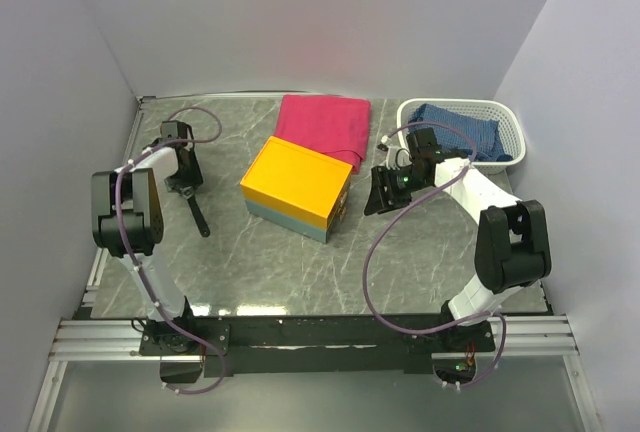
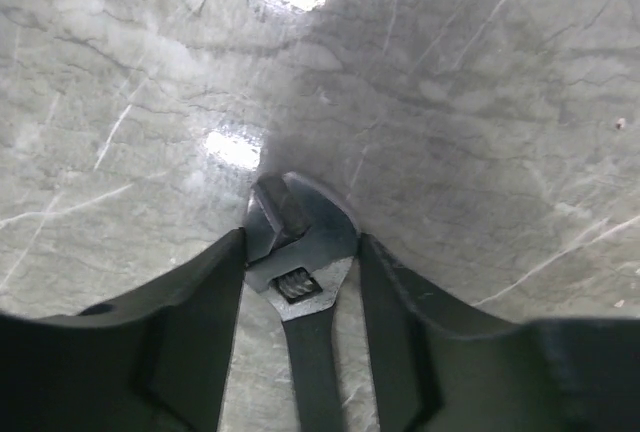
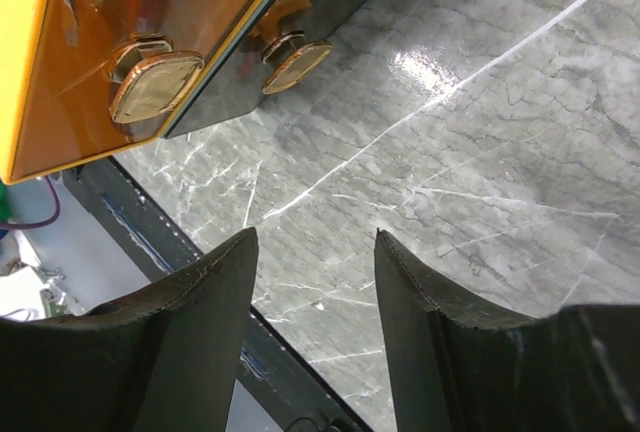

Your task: Sort the tools into containers

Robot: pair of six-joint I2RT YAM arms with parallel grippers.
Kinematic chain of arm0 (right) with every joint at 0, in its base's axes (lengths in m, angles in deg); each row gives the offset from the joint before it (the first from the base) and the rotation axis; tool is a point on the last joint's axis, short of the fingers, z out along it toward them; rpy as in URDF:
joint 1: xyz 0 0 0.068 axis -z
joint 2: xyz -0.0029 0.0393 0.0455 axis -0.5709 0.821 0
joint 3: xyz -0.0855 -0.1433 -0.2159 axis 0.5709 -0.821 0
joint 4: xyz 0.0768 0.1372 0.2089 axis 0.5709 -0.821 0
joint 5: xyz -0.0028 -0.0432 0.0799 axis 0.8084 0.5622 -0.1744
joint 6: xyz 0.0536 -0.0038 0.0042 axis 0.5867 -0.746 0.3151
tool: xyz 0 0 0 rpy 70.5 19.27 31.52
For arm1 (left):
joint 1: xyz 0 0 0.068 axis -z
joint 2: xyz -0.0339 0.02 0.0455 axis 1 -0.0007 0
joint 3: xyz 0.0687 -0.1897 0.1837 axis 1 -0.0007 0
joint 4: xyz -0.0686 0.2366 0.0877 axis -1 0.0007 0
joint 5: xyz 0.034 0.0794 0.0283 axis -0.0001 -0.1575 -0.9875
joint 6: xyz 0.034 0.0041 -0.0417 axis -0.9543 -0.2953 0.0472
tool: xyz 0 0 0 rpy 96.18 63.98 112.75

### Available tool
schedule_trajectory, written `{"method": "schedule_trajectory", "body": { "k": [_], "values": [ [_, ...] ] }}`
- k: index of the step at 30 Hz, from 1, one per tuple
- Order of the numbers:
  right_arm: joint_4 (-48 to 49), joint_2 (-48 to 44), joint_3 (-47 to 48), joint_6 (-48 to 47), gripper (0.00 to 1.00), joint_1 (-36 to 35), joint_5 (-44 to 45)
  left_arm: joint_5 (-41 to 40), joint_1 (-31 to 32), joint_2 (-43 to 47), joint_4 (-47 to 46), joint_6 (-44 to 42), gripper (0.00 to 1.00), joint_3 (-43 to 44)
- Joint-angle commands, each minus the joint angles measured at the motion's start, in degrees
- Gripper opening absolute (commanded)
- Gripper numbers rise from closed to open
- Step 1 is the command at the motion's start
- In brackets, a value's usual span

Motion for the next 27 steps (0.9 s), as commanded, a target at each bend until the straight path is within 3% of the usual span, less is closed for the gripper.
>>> {"method": "schedule_trajectory", "body": {
  "k": [1, 4, 8, 27],
  "values": [
    [-0.73, 0.59, 3.21, -1.65, 0.58, 0.39, 1.01, 2.80, -0.15, -1.21, 1.21, 1.83, 0.48, -0.44],
    [-0.64, 0.94, 3.74, -1.65, 0.58, 0.30, 1.27, 4.91, -0.15, 0.46, 1.57, 2.00, 0.33, -2.02],
    [-1.08, 0.94, 4.70, -1.82, 0.58, 0.39, 1.71, 5.88, -0.15, 3.71, 1.65, 2.35, 0.02, -3.00],
    [-2.13, -3.71, 3.12, -4.81, 0.58, 0.56, 4.44, 25.47, -0.94, 24.71, 1.92, 0.16, 0.01, 2.45]
  ]
}}
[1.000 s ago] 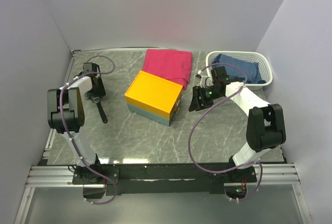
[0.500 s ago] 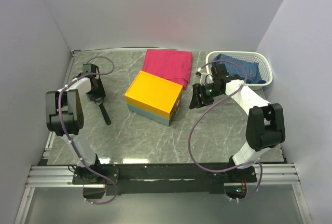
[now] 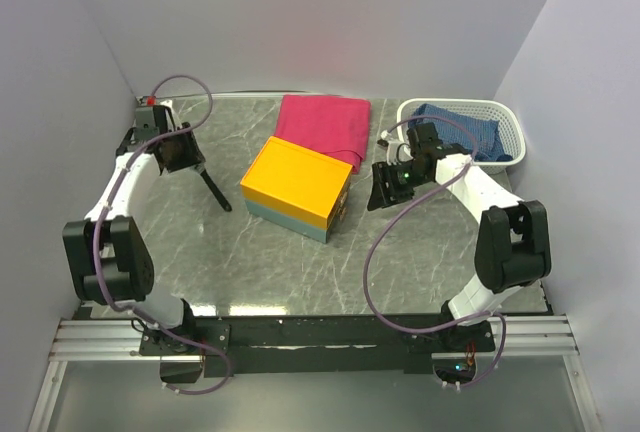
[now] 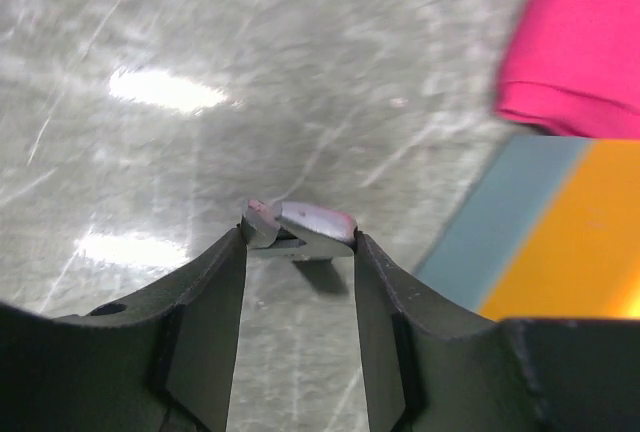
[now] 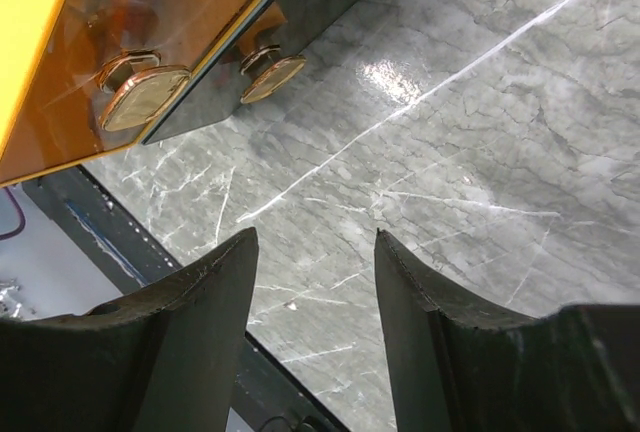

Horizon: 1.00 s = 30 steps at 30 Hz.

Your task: Sort the tools into containers

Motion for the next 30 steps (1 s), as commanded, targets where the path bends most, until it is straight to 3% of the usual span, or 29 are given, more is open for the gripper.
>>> {"method": "schedule_trajectory", "body": {
  "k": [1, 8, 13, 22, 30],
  "values": [
    [-0.39, -4.18, 0.02, -1.82, 0.58, 0.52, 1.14, 6.81, -0.17, 5.71, -1.53, -0.87, 0.01, 3.48],
    [-0.21, -5.76, -2.00, -2.52, 0.58, 1.31, 1.75, 14.90, -0.09, 11.07, -2.50, -1.49, 0.01, 6.29],
    [-0.12, -6.29, -2.27, -2.79, 0.58, 2.10, 2.02, 18.06, 0.26, 16.61, -8.83, 0.71, 0.01, 5.76],
    [0.14, -7.08, -3.15, -2.96, 0.58, 3.07, 2.28, 22.55, 1.41, 16.88, -10.67, 5.80, 0.01, 12.62],
    [-0.21, -7.52, -3.67, -3.84, 0.58, 3.60, 3.07, 31.16, 2.11, 14.33, -15.77, 15.91, 0.01, 9.11]
  ]
}}
